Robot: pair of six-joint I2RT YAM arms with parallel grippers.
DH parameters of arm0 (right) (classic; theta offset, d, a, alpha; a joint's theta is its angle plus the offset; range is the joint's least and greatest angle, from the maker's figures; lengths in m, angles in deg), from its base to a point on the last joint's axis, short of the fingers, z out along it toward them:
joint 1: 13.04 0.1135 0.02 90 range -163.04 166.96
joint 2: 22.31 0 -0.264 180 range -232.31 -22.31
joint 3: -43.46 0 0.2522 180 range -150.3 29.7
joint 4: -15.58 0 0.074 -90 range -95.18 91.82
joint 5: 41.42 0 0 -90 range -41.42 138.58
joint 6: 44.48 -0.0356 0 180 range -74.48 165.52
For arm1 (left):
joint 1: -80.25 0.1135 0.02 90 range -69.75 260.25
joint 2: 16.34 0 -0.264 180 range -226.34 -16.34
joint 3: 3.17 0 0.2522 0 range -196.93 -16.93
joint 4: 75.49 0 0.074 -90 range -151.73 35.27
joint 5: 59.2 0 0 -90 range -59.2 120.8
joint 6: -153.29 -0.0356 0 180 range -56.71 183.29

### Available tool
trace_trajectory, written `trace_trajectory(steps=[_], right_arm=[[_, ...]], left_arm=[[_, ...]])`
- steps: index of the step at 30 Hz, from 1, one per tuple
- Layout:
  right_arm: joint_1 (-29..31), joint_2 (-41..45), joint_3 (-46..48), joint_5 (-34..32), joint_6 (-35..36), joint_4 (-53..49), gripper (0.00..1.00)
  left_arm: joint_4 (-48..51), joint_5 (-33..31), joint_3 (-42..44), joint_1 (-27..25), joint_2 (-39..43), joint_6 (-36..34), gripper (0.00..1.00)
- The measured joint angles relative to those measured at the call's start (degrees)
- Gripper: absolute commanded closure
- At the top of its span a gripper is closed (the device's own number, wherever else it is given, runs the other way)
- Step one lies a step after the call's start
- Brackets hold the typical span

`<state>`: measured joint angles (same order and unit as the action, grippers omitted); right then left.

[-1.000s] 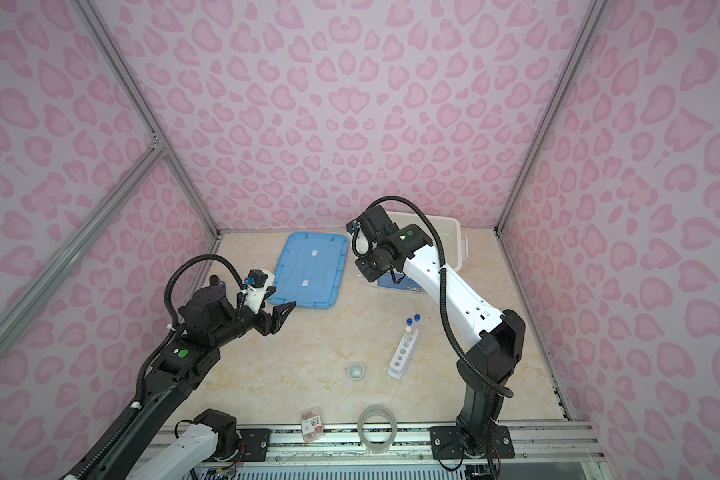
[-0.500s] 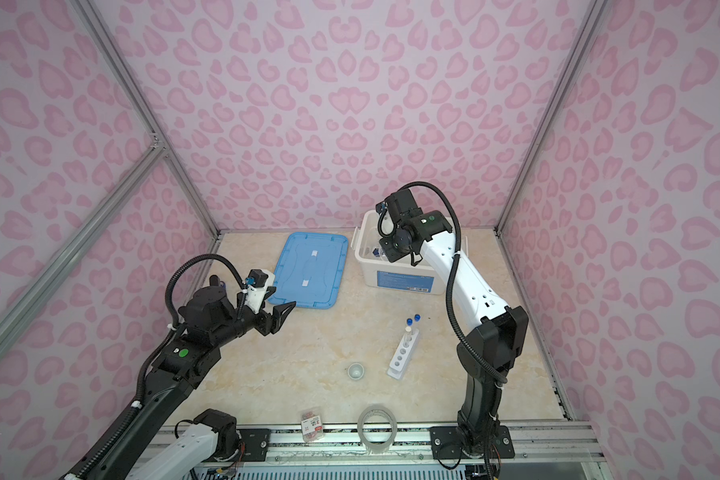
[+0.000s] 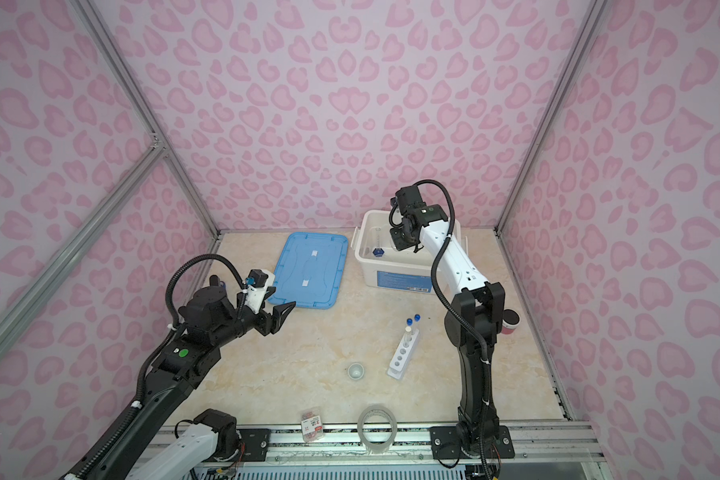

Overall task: Organize the chemistry lab equipment
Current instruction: 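Lower the clear beaker into the white bin with right gripper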

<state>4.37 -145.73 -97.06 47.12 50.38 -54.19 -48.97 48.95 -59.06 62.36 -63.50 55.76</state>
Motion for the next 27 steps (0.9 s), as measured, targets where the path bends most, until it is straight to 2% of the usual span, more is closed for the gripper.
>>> trace_trajectory(steps=[9,27], right_arm=[[-2.3,-8.8,-8.0,0.2,-0.9,-0.9,0.92],[-3.7,-14.1,-8.0,1.6,-2.3,0.9,0.91]], left_arm=[[1.2,-0.2,-0.7,0.0,0.5,0.0,0.26],[3.1,-1.9,-0.4,0.0,2.7,0.0,0.26]])
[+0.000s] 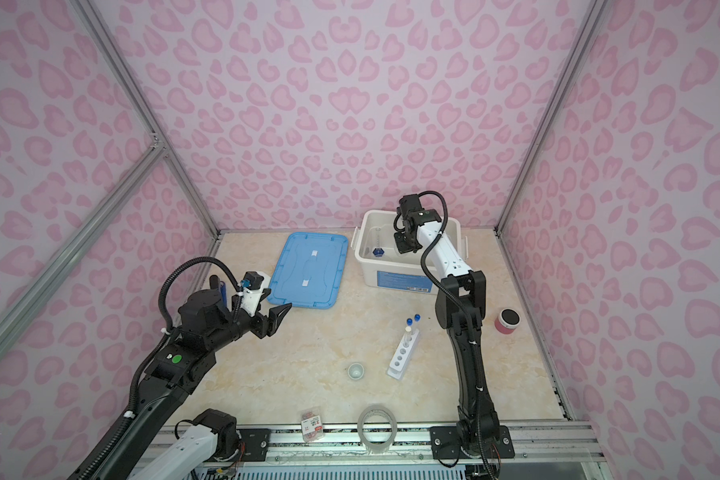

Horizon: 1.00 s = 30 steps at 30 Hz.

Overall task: Organize the chemistry lab equipment
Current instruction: 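Lower the clear beaker into the white bin with right gripper, then open the right gripper to release the beaker and raise it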

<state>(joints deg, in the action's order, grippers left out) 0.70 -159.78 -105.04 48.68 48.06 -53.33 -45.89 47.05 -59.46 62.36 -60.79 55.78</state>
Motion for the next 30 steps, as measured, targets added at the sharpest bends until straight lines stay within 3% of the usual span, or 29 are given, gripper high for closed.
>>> trace_trajectory(steps=[30], right_arm=[[0.0,-4.0,0.3,1.5,0.7,2.1,0.9]], left_arm=[[0.4,-0.2,0.0,0.0,-1.1,0.5,0.26]])
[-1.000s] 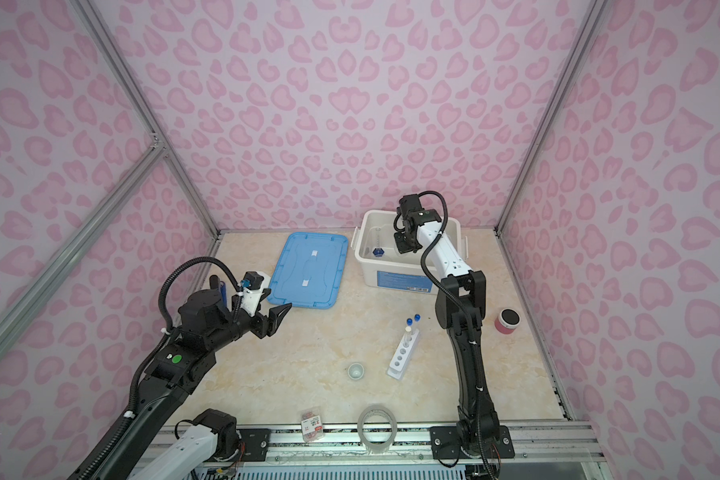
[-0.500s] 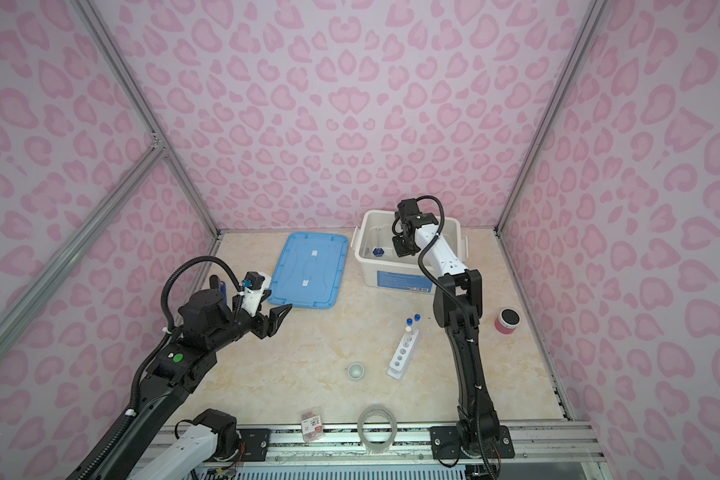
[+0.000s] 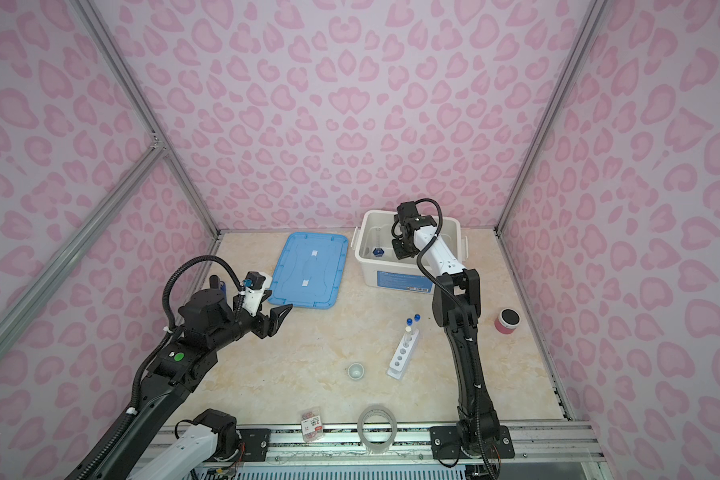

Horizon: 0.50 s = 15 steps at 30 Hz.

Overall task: Organize the chemistry lab equipment
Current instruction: 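Open the right gripper to release the beaker and raise it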

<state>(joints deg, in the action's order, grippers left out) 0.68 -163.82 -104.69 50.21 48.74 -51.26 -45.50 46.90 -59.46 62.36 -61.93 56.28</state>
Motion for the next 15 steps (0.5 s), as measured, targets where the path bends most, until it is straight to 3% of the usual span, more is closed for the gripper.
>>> trace_trajectory(steps=[15], right_arm=[[0.0,-1.0,0.0,0.3,0.0,1.0,0.89]], left_arm=[[0.0,0.2,0.0,0.0,-0.7,0.2,0.26]])
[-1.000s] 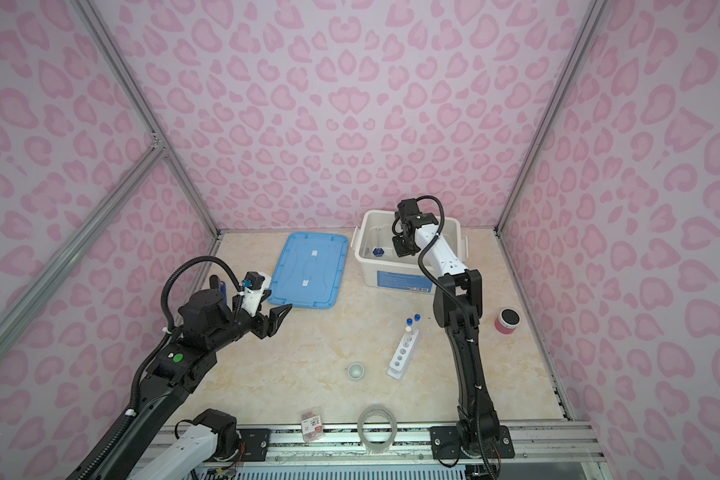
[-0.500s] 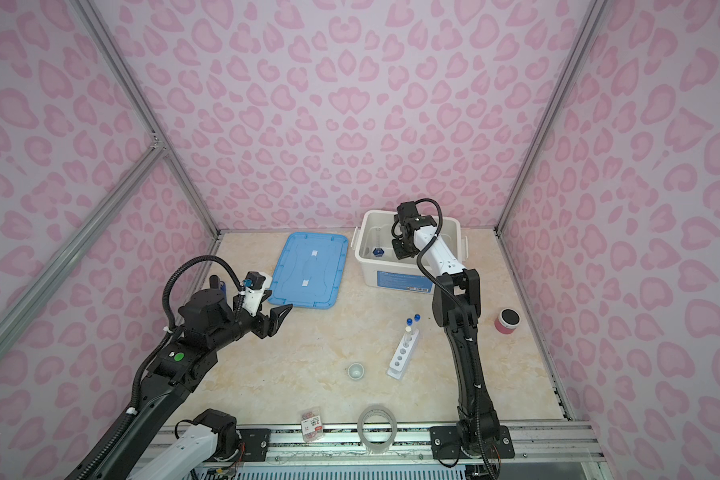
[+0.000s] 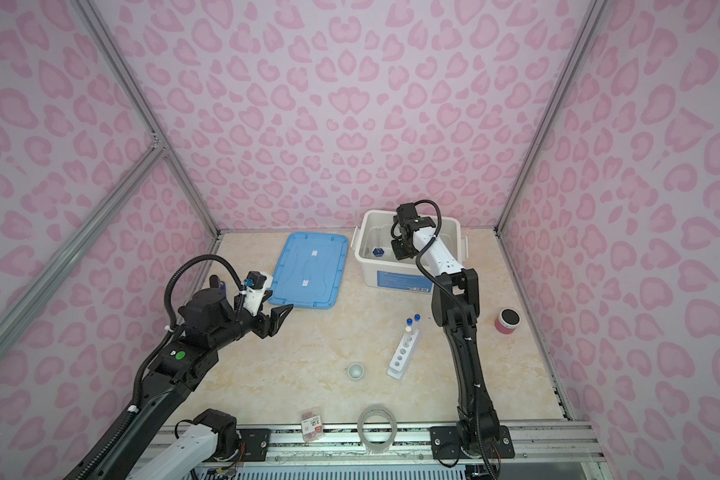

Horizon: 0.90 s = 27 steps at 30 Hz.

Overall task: Organize the chemistry lab equipment
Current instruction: 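Open the right gripper to release the beaker and raise it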

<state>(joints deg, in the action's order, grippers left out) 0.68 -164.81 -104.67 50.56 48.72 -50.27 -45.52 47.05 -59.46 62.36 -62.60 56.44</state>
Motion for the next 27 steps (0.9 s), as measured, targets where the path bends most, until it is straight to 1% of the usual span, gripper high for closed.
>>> trace_trajectory(steps=[27], right_arm=[[0.0,-0.2,-0.4,0.0,-0.4,-0.1,0.82]], left_arm=[[0.0,0.0,0.0,0.0,0.5,0.0,0.26]])
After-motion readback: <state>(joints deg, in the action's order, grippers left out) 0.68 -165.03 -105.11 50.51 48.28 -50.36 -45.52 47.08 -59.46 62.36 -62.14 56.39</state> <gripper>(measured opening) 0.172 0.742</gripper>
